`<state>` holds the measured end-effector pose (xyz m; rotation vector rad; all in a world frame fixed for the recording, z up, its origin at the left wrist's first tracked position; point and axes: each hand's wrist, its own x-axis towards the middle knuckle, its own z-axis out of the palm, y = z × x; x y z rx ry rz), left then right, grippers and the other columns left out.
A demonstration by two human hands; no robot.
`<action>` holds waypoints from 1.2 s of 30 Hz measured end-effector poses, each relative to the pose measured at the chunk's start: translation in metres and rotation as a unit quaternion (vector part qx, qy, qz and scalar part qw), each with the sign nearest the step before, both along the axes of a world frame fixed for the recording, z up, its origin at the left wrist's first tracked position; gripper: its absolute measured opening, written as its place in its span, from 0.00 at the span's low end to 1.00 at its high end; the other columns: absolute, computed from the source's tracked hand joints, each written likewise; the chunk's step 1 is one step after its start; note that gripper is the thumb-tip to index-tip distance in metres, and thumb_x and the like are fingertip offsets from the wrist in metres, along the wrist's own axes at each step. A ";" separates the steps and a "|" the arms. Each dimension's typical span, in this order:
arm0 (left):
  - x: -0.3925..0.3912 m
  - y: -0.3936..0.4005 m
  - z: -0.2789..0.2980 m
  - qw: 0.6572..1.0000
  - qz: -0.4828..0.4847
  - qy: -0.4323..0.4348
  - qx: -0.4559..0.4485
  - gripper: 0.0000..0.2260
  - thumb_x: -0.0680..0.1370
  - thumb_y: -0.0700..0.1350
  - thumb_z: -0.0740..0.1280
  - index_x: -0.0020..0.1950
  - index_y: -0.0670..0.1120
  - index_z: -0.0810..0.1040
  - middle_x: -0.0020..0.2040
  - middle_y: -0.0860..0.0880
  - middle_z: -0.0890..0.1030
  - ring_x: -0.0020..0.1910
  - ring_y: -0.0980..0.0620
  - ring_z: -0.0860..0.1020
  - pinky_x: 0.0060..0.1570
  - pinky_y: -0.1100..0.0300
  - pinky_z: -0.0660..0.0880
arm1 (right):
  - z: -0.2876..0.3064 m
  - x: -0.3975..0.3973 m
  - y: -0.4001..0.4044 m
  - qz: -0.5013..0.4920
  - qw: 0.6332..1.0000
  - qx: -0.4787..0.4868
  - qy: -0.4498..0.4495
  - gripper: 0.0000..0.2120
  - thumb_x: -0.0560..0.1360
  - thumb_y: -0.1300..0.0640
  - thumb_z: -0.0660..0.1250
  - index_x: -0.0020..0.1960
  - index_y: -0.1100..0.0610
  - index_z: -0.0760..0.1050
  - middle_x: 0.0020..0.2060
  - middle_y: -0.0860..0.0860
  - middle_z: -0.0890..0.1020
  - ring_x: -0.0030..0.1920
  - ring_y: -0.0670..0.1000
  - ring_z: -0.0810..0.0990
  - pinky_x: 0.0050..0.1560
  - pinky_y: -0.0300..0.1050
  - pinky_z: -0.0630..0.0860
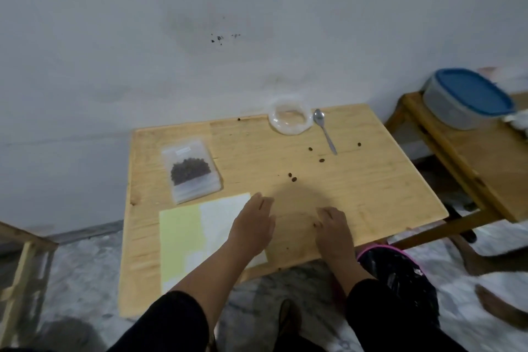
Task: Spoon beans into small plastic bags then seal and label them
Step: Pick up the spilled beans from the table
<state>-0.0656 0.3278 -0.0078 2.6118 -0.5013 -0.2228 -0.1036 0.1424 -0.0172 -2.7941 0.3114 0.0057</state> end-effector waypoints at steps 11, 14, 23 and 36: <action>-0.014 -0.076 -0.045 0.997 0.077 0.002 0.016 0.24 0.77 0.48 0.52 0.66 0.35 0.72 0.66 0.36 0.73 0.68 0.37 0.68 0.64 0.43 0.68 | -0.020 0.002 -0.066 0.078 0.991 0.108 0.005 0.06 0.71 0.63 0.66 0.44 0.64 0.82 0.42 0.58 0.79 0.45 0.58 0.77 0.46 0.34 0.63; -0.018 -0.081 -0.051 0.994 0.105 -0.017 0.018 0.24 0.78 0.48 0.52 0.67 0.36 0.70 0.68 0.37 0.71 0.69 0.38 0.67 0.67 0.44 0.63 | -0.024 0.004 -0.066 0.088 0.988 0.127 -0.017 0.05 0.70 0.65 0.67 0.43 0.64 0.81 0.40 0.58 0.80 0.43 0.59 0.79 0.46 0.43 0.72; -0.019 -0.084 -0.057 0.993 0.115 -0.016 0.027 0.25 0.79 0.50 0.51 0.70 0.37 0.66 0.71 0.40 0.67 0.72 0.41 0.62 0.70 0.46 0.60 | -0.012 0.021 -0.065 -0.009 0.944 0.329 0.041 0.08 0.75 0.60 0.65 0.50 0.55 0.81 0.45 0.50 0.82 0.44 0.46 0.77 0.47 0.35 0.70; -0.019 -0.083 -0.058 0.993 0.108 -0.036 0.011 0.23 0.78 0.48 0.54 0.69 0.36 0.68 0.69 0.38 0.70 0.71 0.40 0.65 0.68 0.46 0.62 | -0.019 0.026 -0.063 0.095 0.962 0.247 0.067 0.06 0.70 0.59 0.72 0.46 0.57 0.82 0.34 0.46 0.69 0.37 0.46 0.71 0.43 0.37 0.65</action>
